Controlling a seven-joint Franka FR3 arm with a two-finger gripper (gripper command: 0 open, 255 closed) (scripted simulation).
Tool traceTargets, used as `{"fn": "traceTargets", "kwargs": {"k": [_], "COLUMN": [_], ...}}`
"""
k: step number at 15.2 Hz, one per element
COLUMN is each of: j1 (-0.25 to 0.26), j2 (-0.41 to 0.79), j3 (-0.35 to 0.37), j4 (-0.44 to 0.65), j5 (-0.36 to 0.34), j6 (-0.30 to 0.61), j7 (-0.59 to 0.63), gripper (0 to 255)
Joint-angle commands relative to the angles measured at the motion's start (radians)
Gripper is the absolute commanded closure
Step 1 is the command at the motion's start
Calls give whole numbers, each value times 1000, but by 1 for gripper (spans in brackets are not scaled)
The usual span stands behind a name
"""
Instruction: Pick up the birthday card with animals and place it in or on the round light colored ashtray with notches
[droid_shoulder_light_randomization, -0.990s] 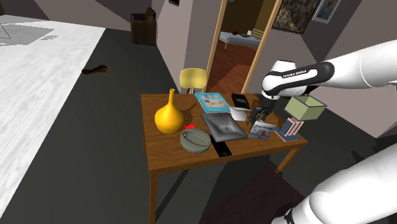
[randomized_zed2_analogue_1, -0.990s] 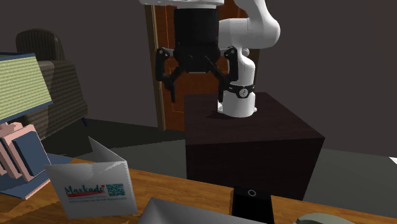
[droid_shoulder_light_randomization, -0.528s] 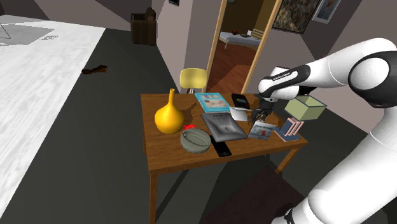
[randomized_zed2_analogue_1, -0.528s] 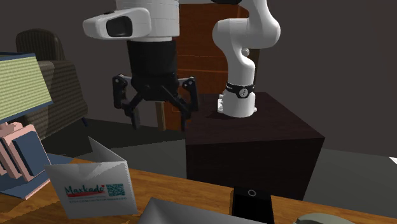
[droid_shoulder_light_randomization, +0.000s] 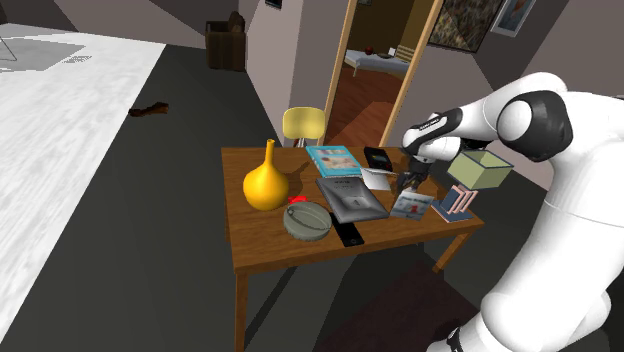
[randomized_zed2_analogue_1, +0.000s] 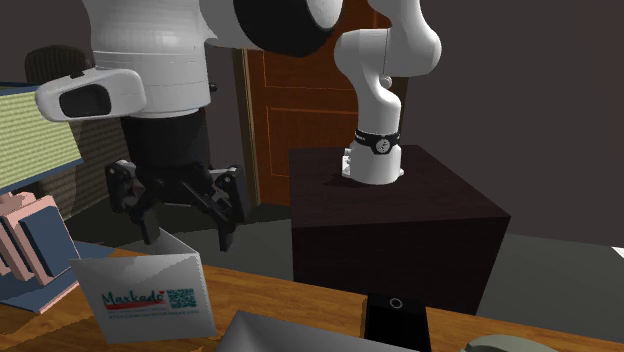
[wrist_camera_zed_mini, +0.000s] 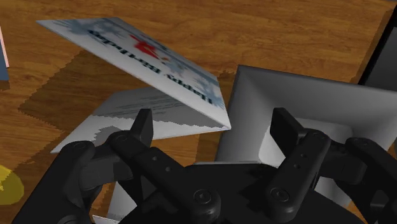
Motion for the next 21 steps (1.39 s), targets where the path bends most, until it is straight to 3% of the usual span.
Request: {"fn": "traceTargets", "kwargs": {"k": [1,6,14,15,21], "j1": [-8,-19,-19,-19,-19], "j2": [27,73,73,73,71], "j3": [5,17,17,17,17], "j4": [6,0,0,0,-2], "j5": [14,38,38,38,38], "j6": [21,70,70,70,71], "j7": [-11,-27,-27,-27,-28], "gripper": [0,0,0,255,255]}}
